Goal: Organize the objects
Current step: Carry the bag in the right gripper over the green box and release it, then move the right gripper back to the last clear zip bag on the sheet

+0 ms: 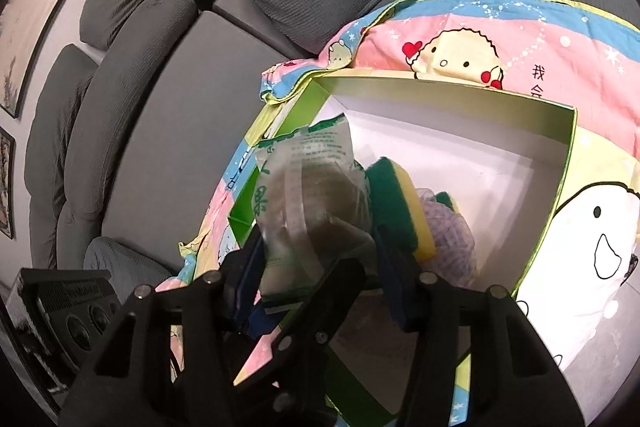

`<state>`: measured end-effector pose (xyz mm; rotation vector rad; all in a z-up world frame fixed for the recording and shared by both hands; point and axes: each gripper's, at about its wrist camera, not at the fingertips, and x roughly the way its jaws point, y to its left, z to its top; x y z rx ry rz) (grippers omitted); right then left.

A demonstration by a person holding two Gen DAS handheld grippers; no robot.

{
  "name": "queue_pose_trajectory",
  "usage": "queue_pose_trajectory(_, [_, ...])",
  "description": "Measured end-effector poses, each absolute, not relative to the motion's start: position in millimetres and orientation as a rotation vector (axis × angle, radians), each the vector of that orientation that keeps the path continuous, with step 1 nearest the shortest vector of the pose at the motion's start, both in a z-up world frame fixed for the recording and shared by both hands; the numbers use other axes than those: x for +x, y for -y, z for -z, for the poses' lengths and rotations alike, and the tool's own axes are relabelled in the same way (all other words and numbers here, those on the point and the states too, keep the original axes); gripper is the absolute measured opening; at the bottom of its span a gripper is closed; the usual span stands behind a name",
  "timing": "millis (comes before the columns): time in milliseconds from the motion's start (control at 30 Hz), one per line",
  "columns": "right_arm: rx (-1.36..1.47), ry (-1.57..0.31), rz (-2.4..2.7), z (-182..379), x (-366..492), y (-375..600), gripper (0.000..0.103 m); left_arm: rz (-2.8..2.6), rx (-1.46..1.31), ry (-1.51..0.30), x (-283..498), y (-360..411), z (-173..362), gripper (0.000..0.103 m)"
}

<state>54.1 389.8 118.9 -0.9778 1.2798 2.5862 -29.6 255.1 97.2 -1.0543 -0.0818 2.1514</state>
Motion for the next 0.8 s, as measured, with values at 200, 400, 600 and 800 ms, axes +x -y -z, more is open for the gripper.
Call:
queue_pose_trajectory(200, [-0.891,-1.266,-2.595,-128,63,-396,0.048,-2.142,-1.047,0.126,-28,-240,-106,0.050])
queue_pose_trajectory(400, [-0.835,-1.272,-2.543,-131,76,-410,0.048,-2.191,-1.030,0.134,-25,-223,-117,0.050])
queue_pose_trajectory(600, [-0.840,-1.166,-2.477,-134,83,-417,0.048,-2.228,-1.053,0.224,-31,-194,-117,0.050])
queue_pose_trajectory(800, [-0.973,-1.130,-2.418,-118,70,-416,0.052,-2.305,-1.086,0.298,-31,-162,-113,0.050])
